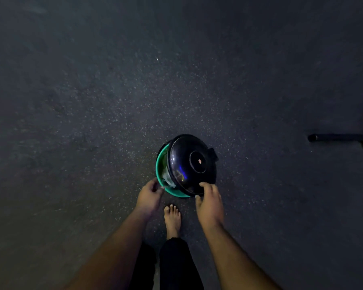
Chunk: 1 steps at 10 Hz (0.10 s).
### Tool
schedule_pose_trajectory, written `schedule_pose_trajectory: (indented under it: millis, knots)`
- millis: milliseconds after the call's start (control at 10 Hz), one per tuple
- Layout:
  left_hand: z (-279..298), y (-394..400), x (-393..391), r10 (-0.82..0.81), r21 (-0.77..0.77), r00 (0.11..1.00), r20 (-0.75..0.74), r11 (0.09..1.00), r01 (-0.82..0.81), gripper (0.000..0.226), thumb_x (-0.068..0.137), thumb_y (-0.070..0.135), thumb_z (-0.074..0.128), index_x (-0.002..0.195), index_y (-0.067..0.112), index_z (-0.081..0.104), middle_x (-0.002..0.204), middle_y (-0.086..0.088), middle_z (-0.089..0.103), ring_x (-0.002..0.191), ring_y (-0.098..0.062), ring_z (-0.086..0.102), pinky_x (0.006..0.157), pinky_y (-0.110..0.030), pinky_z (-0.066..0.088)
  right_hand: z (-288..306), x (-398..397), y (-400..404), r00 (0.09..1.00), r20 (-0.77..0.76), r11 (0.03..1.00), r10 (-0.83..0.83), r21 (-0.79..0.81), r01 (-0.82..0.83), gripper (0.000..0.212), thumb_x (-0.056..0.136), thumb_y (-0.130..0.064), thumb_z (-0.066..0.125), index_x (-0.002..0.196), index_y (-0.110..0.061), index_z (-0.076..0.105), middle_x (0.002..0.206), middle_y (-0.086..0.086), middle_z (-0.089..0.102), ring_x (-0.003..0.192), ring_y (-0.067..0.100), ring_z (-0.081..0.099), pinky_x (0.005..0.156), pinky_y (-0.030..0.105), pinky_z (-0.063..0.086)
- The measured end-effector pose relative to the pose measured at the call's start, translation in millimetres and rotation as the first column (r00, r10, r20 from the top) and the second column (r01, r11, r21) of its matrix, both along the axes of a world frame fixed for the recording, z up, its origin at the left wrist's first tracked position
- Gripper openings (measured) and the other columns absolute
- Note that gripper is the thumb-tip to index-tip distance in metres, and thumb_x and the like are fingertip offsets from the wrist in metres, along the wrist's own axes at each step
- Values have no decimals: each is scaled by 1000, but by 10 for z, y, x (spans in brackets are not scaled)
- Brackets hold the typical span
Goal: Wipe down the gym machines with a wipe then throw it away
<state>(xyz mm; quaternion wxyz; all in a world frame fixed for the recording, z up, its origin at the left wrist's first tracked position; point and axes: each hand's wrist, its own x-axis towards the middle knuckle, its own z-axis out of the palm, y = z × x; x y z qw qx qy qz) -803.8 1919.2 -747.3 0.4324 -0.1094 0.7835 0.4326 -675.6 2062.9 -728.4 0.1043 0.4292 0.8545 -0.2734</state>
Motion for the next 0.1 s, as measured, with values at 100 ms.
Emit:
schedule_pose_trajectory:
  millis: [100]
  knots:
    - [500, -130, -61, 90, 54, 996, 12, 994, -91, 53, 100, 15, 65, 148, 2, 48, 148, -15, 55, 134, -25, 54, 114, -35, 40, 326, -128, -147, 987, -118, 992, -108, -79, 99, 38, 84, -12, 73, 120, -18, 62, 121, 6, 58, 106, 28, 62, 89, 41, 53]
